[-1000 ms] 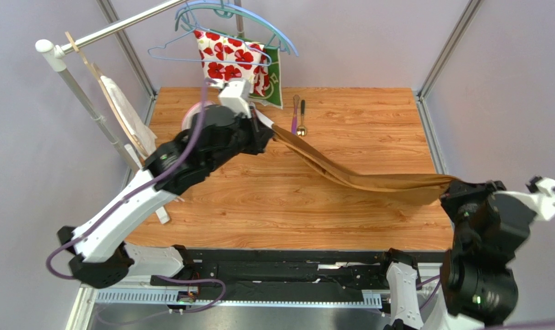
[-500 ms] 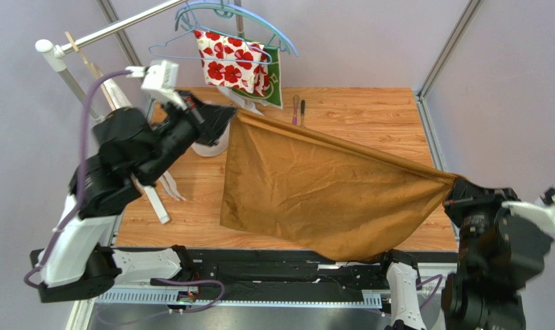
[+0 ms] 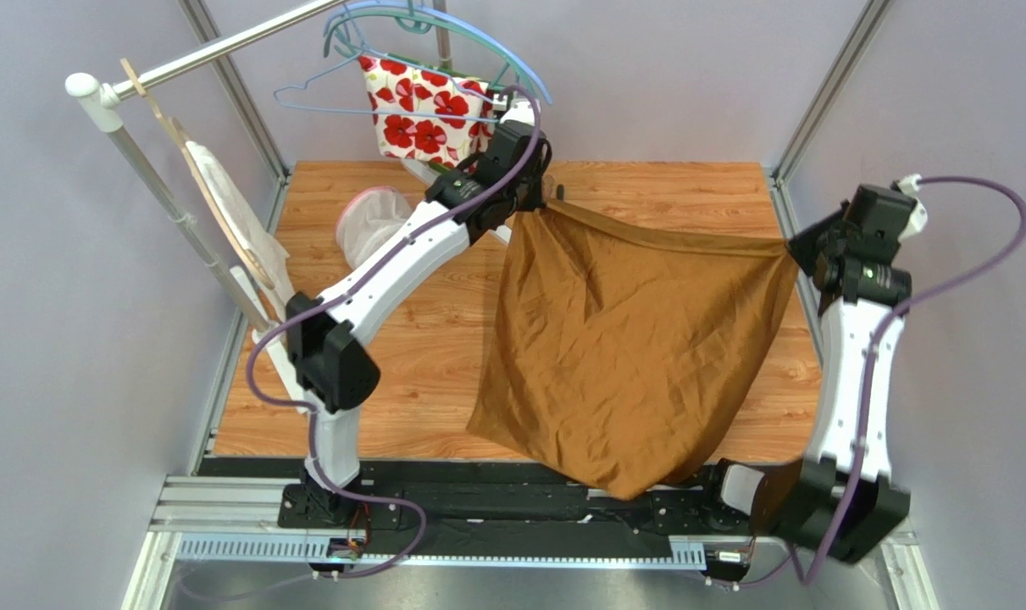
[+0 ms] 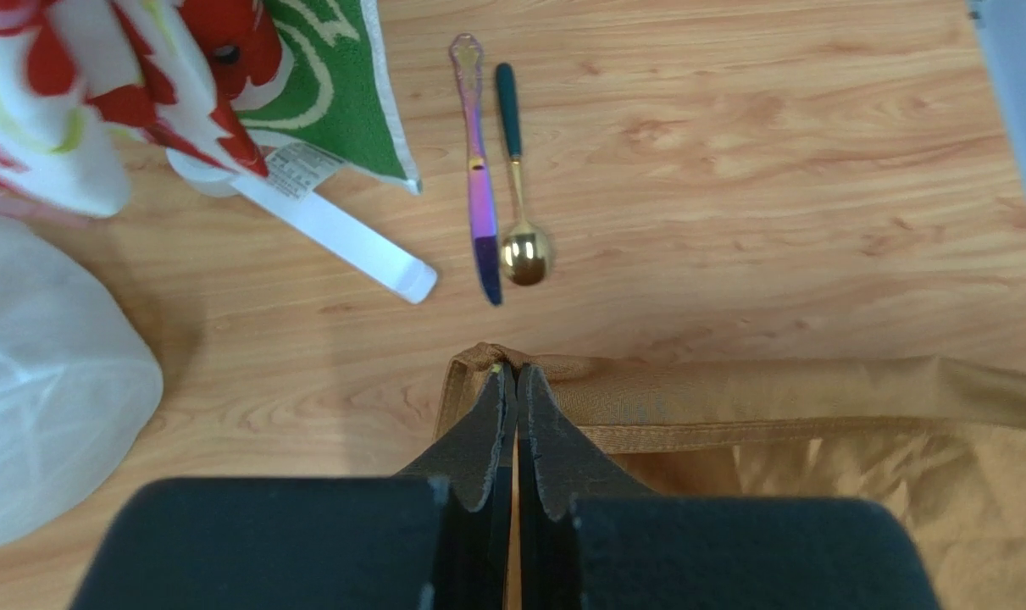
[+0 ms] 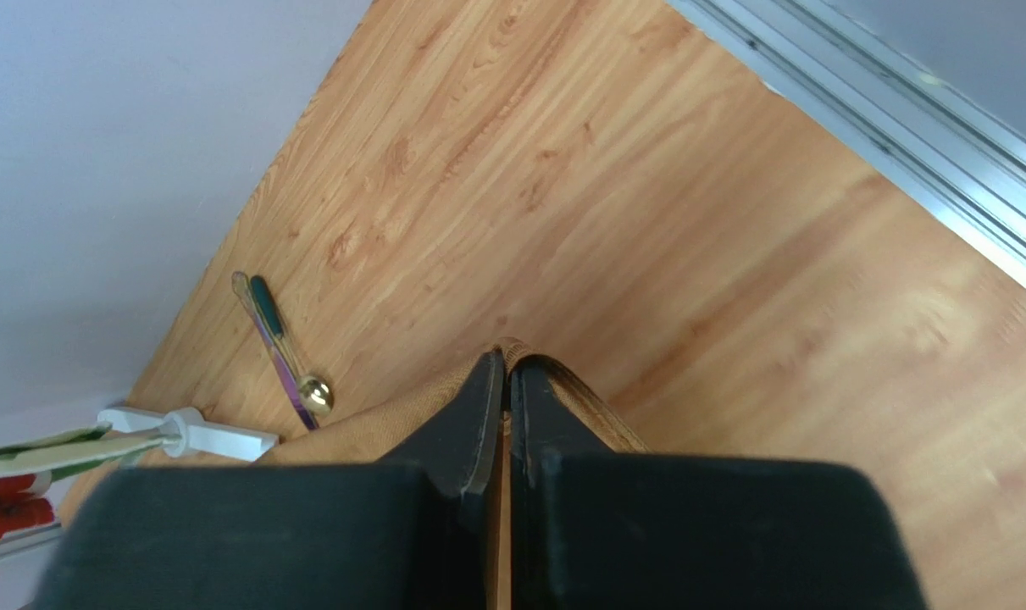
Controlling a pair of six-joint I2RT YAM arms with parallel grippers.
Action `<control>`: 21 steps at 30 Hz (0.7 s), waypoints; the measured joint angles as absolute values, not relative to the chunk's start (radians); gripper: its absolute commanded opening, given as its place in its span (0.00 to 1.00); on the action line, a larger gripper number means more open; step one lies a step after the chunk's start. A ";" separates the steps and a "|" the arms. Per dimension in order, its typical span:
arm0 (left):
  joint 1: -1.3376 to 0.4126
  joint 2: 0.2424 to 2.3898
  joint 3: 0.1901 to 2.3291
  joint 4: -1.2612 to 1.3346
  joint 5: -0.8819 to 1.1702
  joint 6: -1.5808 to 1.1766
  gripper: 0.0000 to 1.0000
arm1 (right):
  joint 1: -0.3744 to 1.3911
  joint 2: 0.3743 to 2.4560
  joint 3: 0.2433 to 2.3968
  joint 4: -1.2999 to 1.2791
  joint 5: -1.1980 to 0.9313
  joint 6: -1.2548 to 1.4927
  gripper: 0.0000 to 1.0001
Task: Fold the napkin into a case and place the utensils inside
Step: Fold and flatten the napkin at the center of the board.
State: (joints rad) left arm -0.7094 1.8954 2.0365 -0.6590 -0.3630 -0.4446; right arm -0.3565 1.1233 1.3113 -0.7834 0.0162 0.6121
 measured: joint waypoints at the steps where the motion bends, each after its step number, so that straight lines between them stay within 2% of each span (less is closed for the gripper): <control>1: -0.695 1.934 2.041 -0.634 -0.360 -0.440 0.00 | -0.356 1.192 1.313 -0.724 -0.003 0.607 0.00; 8: -0.600 2.185 2.177 -0.469 -0.327 -0.416 0.00 | -0.337 1.683 1.501 -0.528 -0.126 0.582 0.00; 11: -0.579 2.236 2.187 -0.422 -0.313 -0.409 0.00 | -0.321 1.822 1.598 -0.506 -0.163 0.575 0.00; 15: -0.562 2.270 2.187 -0.376 -0.293 -0.393 0.00 | -0.291 1.888 1.645 -0.498 -0.183 0.568 0.00; 21: -0.550 2.272 2.167 -0.308 -0.270 -0.378 0.00 | -0.270 1.855 1.588 -0.477 -0.195 0.561 0.00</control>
State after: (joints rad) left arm -0.5495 2.2723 2.1670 -0.3080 -0.2695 -0.3782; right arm -0.2703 1.8549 1.5875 -0.4767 -0.1947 0.5606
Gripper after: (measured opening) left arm 0.008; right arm 0.013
